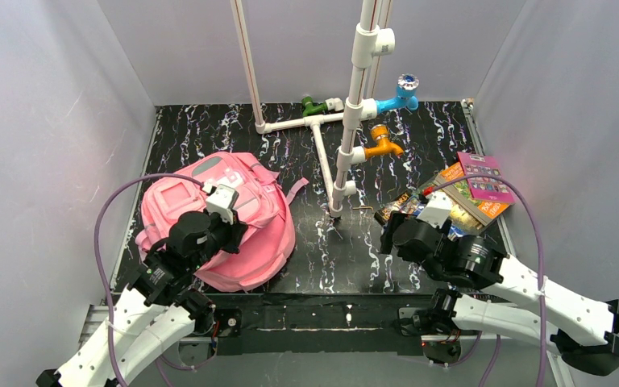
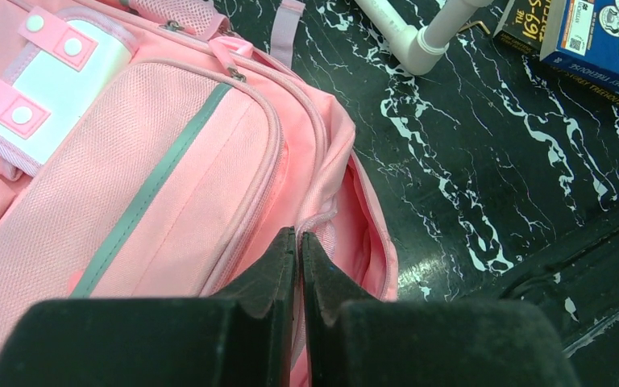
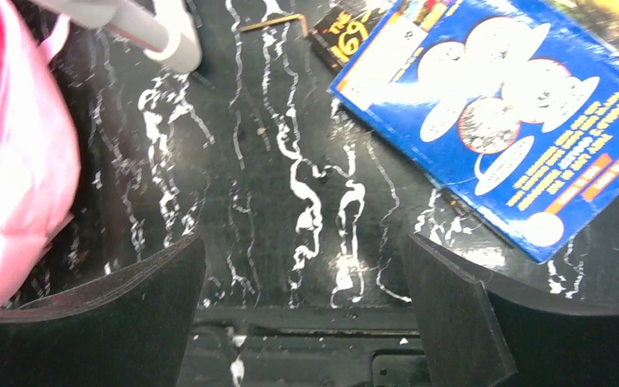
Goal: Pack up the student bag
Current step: Pick up the book from the center of the board.
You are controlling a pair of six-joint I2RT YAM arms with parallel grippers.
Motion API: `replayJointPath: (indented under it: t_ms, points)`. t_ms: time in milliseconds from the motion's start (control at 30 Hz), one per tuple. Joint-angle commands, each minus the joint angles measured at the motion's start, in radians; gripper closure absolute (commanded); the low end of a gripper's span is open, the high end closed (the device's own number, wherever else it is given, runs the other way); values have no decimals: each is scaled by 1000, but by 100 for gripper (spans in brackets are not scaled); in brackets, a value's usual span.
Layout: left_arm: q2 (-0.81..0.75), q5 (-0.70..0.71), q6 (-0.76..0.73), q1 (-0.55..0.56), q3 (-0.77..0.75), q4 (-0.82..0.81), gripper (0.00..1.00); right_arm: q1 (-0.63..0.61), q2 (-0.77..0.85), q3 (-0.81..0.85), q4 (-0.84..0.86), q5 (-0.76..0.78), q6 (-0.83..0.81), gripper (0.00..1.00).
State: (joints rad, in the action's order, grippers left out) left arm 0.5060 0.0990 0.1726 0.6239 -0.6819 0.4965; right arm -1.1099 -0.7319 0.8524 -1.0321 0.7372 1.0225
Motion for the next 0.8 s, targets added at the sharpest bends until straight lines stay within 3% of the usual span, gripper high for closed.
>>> replayJointPath:
  t_ms: [0,100,233,300,367,433,567,767]
  points:
    - [7,-2,6,-6,-41,2,100,92,-120,21,30,58,-45,2]
    - [25,-12,13,-6,-42,12,100,261,-169,14,106,-43,-165,2]
    - [51,-33,58,-6,-46,34,100,564,-139,-73,283,-294,-290,2]
    - [56,-56,80,-6,-58,51,96,692,-145,-99,324,-397,-305,2]
    - [63,-113,81,-6,-81,62,80,811,-162,-123,352,-510,-327,2]
    - [68,-171,96,-6,-111,68,55,906,-184,-131,361,-575,-352,1]
    - [58,-273,100,-6,-167,50,33,1038,-173,-106,302,-514,-378,2]
    - [61,-421,118,3,-186,-69,26,1268,-79,-151,279,-484,-337,2]
